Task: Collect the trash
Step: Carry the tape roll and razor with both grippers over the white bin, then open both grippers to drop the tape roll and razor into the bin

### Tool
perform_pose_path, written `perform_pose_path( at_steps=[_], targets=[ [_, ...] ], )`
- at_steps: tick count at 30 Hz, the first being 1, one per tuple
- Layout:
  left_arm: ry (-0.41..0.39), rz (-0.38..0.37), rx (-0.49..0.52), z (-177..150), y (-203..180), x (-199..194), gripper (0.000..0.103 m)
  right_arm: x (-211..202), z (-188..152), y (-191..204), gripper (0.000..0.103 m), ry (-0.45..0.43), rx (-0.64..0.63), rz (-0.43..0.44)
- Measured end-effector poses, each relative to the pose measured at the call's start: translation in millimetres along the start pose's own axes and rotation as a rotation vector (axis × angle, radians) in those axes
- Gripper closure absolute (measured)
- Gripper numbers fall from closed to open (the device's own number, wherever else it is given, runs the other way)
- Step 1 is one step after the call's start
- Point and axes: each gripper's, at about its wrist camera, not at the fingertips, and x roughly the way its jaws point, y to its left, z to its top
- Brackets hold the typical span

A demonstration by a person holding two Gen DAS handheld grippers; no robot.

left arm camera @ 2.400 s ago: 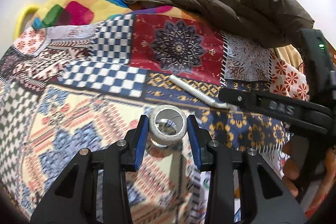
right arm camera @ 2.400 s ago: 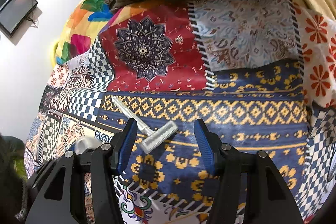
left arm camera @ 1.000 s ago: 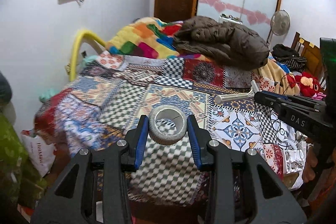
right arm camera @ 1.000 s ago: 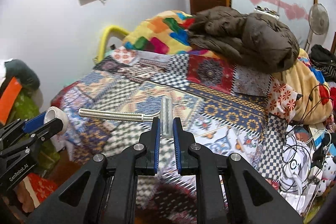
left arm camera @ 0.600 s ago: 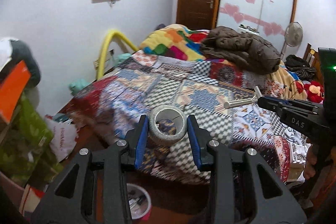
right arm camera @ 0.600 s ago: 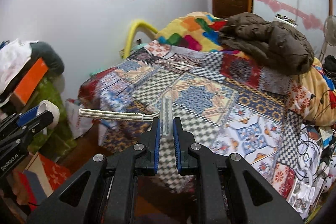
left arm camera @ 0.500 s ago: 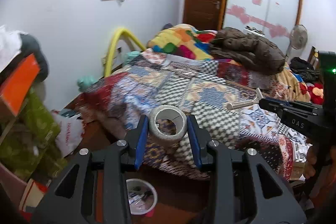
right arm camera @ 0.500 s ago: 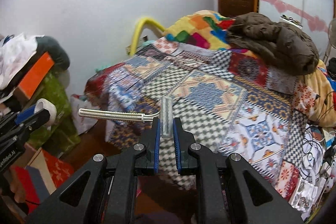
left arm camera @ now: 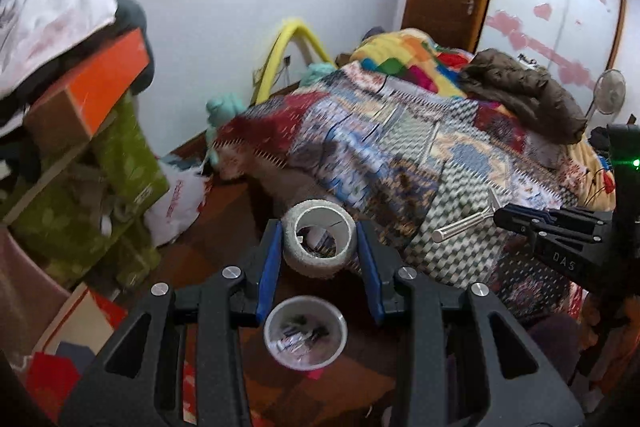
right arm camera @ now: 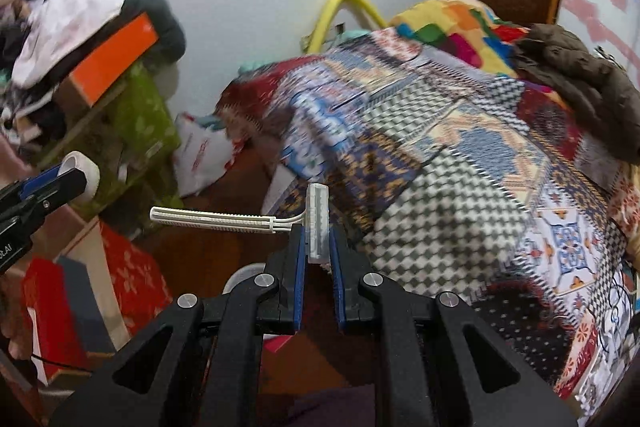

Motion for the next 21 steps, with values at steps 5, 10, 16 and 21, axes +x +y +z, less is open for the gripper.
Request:
perform_pose_path(
  at_steps=[5,10,16,21],
  targets=[
    [0.065,0.022,-0.031,-26,23,16,0.066,30,-9,26,0.092,0.072,-0.04,0.024],
    [0.143,0.031,-0.075,-46,42,37,0.066,72,-23,52,0.092,0.17,-0.087,0.044],
    [0.218,0.05,-0.115,-64,61,60,0.066,119,-36,77,0.092,0.274,-0.122,0.076],
    [0.27,0.054,-0.15,-77,70,77,0.066,142,-35,92,0.091,0.329,-0.139,0.117]
  ],
)
